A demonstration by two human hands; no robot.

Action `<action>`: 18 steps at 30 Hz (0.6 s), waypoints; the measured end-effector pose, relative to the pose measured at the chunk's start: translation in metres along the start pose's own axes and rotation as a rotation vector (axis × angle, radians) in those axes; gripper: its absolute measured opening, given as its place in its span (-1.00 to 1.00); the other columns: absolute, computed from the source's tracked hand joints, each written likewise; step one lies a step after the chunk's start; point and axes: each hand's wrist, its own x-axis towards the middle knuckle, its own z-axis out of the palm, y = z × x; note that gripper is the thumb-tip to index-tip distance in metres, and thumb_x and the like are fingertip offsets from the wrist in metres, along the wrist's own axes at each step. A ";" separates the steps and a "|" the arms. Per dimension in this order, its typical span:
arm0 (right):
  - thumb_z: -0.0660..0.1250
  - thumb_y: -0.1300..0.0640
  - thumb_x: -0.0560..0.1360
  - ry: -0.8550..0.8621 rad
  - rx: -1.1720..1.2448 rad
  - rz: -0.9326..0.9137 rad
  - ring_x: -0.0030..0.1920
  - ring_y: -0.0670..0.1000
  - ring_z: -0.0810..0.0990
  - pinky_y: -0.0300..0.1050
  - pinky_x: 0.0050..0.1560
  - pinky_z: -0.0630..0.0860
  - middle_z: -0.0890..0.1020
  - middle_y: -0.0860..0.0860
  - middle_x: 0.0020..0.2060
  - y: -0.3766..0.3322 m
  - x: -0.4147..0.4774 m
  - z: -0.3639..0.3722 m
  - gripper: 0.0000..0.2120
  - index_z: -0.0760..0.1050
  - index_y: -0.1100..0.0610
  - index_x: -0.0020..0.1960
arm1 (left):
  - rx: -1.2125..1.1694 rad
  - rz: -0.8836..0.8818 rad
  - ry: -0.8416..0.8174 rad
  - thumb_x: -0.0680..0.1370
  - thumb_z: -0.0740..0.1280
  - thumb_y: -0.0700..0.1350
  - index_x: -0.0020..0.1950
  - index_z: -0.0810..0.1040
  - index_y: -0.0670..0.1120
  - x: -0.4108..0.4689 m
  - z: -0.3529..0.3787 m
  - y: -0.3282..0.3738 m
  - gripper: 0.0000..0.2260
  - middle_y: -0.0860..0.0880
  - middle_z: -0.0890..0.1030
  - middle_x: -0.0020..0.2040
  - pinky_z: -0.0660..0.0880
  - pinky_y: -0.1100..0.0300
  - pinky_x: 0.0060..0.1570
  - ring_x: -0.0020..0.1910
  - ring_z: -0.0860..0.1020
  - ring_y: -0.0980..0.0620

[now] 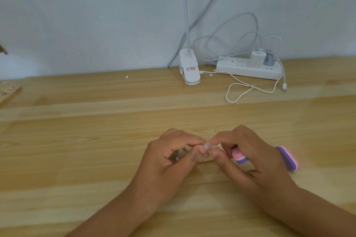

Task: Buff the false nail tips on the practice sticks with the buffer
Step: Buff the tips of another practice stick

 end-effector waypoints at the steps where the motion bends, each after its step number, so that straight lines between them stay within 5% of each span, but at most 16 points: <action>1: 0.31 0.13 0.56 0.003 0.003 -0.008 -0.17 -0.25 0.34 -0.42 -0.08 0.31 0.30 -0.26 -0.19 0.000 0.000 0.000 -0.87 0.57 0.05 0.09 | 0.003 0.005 -0.009 0.54 0.34 0.03 -0.05 0.68 0.08 0.000 0.000 0.000 -0.87 0.22 0.63 -0.18 0.38 0.36 -0.11 -0.12 0.54 0.11; 6: 0.34 0.17 0.54 0.020 0.013 -0.031 -0.19 -0.25 0.35 -0.43 -0.08 0.32 0.32 -0.33 -0.17 0.001 0.002 -0.001 -0.88 0.65 0.14 0.00 | 0.014 0.024 -0.040 0.56 0.31 0.03 -0.06 0.66 0.08 0.000 -0.001 0.001 -0.86 0.19 0.62 -0.18 0.37 0.36 -0.08 -0.09 0.53 0.08; 11: 0.39 0.15 0.51 0.014 0.121 0.001 -0.24 -0.21 0.43 -0.40 -0.13 0.38 0.41 -0.40 -0.21 0.001 0.003 -0.002 -0.90 0.66 0.08 -0.01 | 0.125 0.094 -0.046 0.57 0.27 0.02 -0.08 0.62 0.09 0.000 -0.002 0.002 -0.86 0.21 0.60 -0.17 0.37 0.14 0.07 -0.06 0.54 0.09; 18: 0.41 0.13 0.49 0.030 0.143 0.005 -0.28 -0.16 0.47 -0.32 -0.23 0.43 0.43 -0.19 -0.31 0.001 0.002 -0.004 -0.91 0.66 0.01 -0.02 | 0.274 0.191 -0.034 0.59 0.23 -0.02 -0.10 0.63 0.01 0.001 -0.004 0.002 -0.80 0.29 0.50 -0.20 0.29 0.17 0.11 -0.08 0.53 0.18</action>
